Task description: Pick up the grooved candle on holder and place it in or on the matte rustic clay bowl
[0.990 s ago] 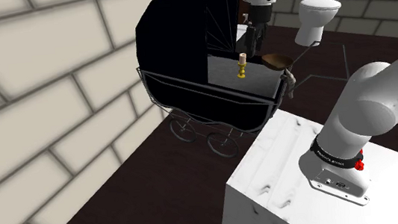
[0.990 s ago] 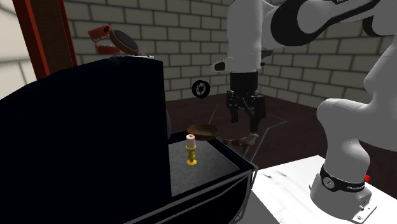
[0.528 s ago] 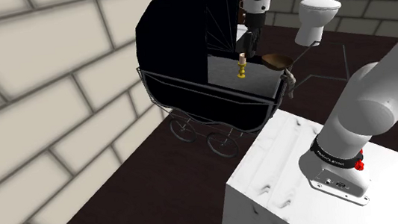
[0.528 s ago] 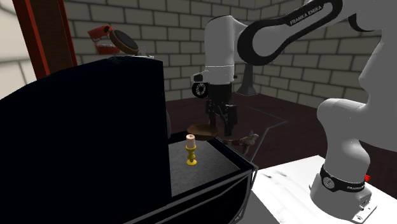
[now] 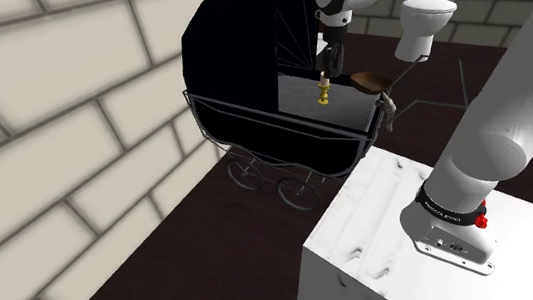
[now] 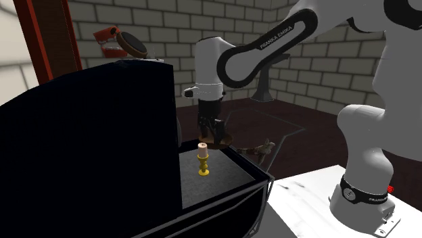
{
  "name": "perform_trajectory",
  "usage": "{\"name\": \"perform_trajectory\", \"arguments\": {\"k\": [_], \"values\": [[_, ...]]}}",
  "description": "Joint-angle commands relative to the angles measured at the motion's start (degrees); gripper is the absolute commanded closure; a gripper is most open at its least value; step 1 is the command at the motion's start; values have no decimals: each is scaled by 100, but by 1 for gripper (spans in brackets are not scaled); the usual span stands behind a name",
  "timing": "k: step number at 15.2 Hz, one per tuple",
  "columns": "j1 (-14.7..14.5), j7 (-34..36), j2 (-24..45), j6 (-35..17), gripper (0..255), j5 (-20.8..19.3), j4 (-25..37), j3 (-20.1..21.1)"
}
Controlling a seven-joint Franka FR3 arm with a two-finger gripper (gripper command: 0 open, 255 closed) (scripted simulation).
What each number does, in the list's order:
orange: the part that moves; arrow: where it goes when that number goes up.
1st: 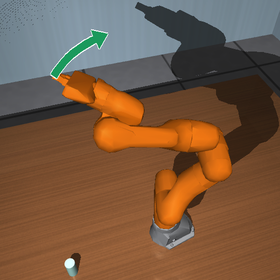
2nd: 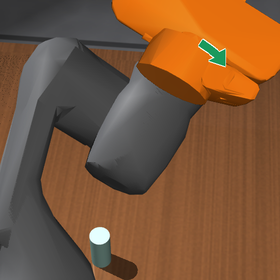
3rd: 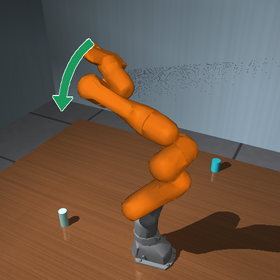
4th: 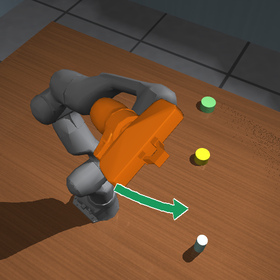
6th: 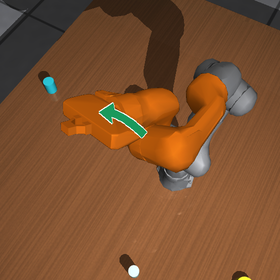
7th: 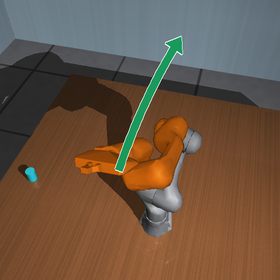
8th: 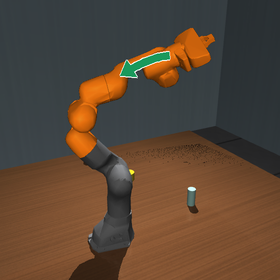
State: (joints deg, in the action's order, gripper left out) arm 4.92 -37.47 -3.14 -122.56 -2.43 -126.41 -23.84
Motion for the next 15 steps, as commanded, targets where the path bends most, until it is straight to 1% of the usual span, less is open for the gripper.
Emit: {"name": "perform_trajectory", "arguments": {"k": [1, 9, 15], "values": [[43, -247, 325, -95, 0, 105, 247, -72], [69, -364, 645, -665, 0, 266, -31, -75], [69, -364, 645, -665, 0, 266, -31, -75]]}}
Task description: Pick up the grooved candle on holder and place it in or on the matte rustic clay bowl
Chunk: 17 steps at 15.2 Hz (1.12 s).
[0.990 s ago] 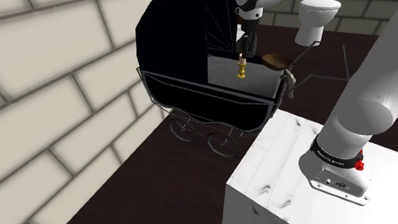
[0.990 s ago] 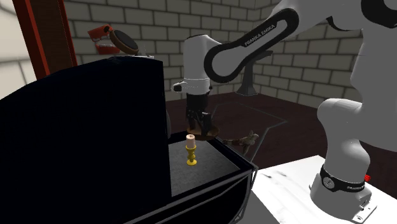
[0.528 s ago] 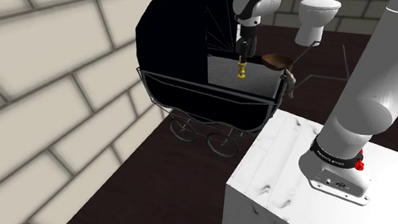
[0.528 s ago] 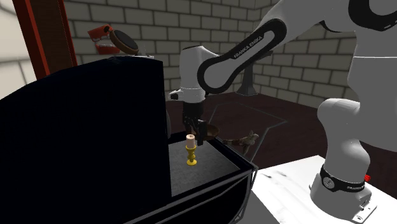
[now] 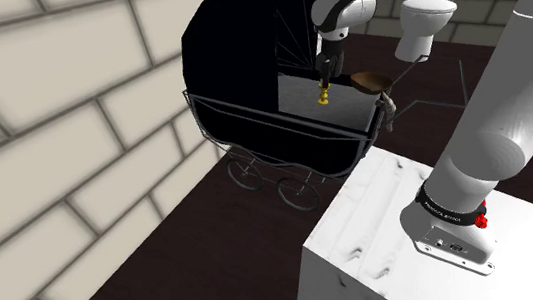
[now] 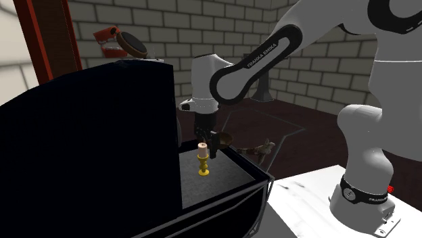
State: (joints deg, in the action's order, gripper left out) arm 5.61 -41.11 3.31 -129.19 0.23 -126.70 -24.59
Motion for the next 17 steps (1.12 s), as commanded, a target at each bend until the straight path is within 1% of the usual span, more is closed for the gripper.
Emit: {"name": "perform_trajectory", "arguments": {"k": [1, 2, 11, 17], "values": [[0, 0, 0, -2, 0, 0, -1, 0], [0, -1, 0, -2, 255, 0, -1, 0], [0, 0, 0, -2, 255, 0, -1, 0], [-15, 91, -265, 448, 255, -135, 207, 0]]}}
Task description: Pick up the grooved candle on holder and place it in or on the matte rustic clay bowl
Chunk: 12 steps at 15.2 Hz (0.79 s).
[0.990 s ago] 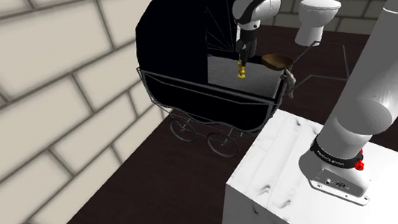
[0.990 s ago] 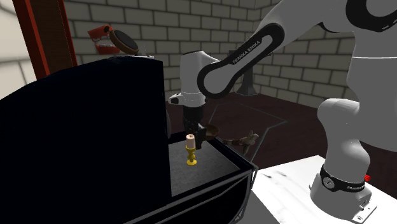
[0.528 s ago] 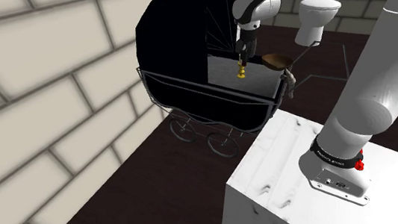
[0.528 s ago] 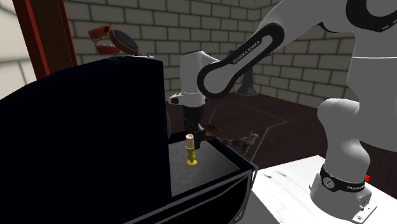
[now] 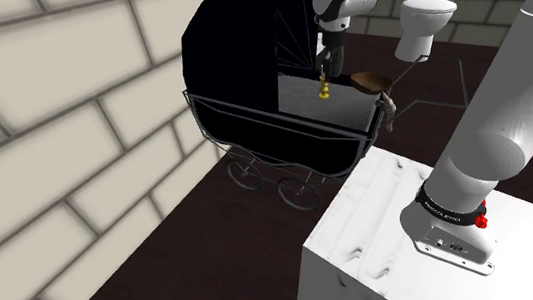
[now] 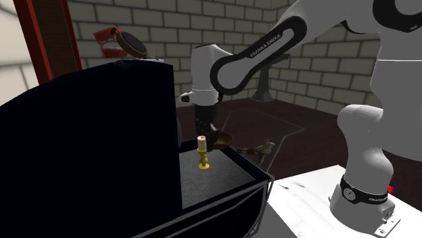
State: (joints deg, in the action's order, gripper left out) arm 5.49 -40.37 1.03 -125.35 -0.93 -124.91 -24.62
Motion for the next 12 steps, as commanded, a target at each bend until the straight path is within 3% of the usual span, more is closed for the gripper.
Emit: {"name": "perform_trajectory", "arguments": {"k": [1, 12], "values": [[-6, 30, -77, 139, 255, -38, 66, 4], [-25, 130, -428, 972, 255, -187, 576, 33]]}}
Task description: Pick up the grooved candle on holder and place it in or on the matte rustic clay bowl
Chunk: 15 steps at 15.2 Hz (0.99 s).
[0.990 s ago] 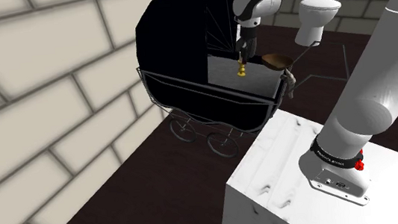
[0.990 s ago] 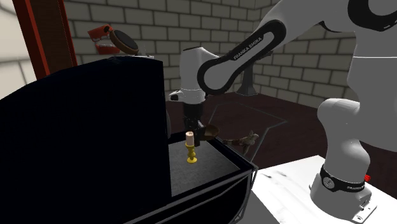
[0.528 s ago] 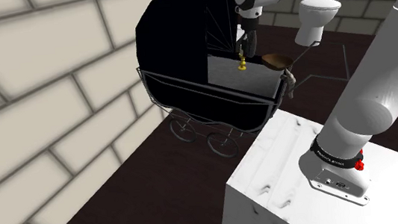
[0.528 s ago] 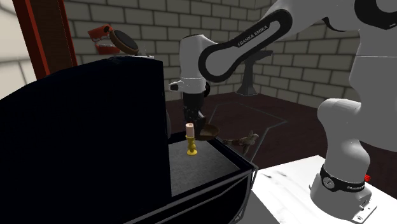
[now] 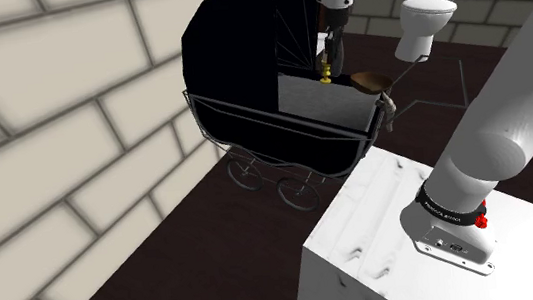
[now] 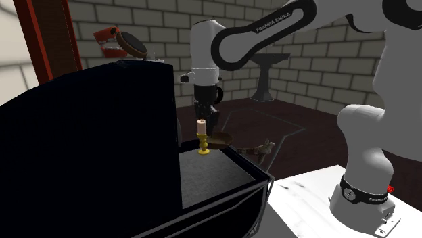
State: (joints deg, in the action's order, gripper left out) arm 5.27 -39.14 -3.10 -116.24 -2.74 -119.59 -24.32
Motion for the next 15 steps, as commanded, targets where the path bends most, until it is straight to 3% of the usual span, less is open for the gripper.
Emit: {"name": "perform_trajectory", "arguments": {"k": [1, 7, 15], "values": [[-4, 13, -38, 136, 255, -14, 98, 7], [-12, 37, -148, 549, 255, -52, 409, 25], [487, -1054, -140, 730, 255, -98, 641, -571]]}}
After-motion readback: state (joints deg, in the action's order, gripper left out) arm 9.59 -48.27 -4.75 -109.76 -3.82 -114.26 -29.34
